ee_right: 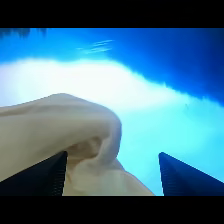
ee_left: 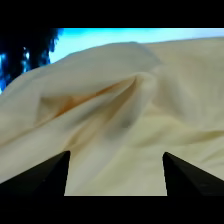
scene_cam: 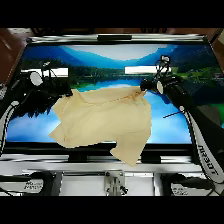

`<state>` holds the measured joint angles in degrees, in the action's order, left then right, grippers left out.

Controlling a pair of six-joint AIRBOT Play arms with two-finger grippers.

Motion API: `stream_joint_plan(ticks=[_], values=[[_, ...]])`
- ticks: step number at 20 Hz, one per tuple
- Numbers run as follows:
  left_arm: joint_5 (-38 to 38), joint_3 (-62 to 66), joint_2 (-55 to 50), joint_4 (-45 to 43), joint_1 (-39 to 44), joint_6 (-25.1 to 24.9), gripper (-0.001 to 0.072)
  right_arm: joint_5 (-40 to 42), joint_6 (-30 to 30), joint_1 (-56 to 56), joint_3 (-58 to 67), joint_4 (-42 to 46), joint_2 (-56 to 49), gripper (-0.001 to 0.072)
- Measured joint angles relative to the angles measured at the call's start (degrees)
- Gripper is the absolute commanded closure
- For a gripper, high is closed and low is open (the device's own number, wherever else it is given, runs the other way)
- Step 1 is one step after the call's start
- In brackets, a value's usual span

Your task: Fold the shirts.

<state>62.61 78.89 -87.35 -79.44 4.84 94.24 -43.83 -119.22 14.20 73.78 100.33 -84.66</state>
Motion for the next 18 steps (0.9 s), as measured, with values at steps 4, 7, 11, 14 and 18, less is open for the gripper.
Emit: stream_joint_plan(ticks=[4,7,11,14,18], values=[[18.5,5.9,-0.1,-2.2,-8.5,-3.9,0.0009,-14.6,11.6,-5.1,0.5,-2.4,5.8,0.0107],[27.0,1.7,3.2,3.1,-17.1,-5.1,0.0008,-28.3,23.6,-12.9,-1.0,-7.7,8.9,0.0107],[25.9,-16.6,10.5,8.4,-24.7,-8.8,0.0011,-38.0,33.2,-24.0,-7.4,-20.5,11.6,0.0106],[19.1,-29.4,14.2,11.5,-28.0,-12.5,0.011,-40.5,37.2,-28.6,-11.5,-27.9,12.5,0.0106],[9.8,-38.9,16.0,16.3,-29.8,-16.1,0.0109,-41.8,39.5,-30.7,-13.6,-32.5,12.9,0.0107]])
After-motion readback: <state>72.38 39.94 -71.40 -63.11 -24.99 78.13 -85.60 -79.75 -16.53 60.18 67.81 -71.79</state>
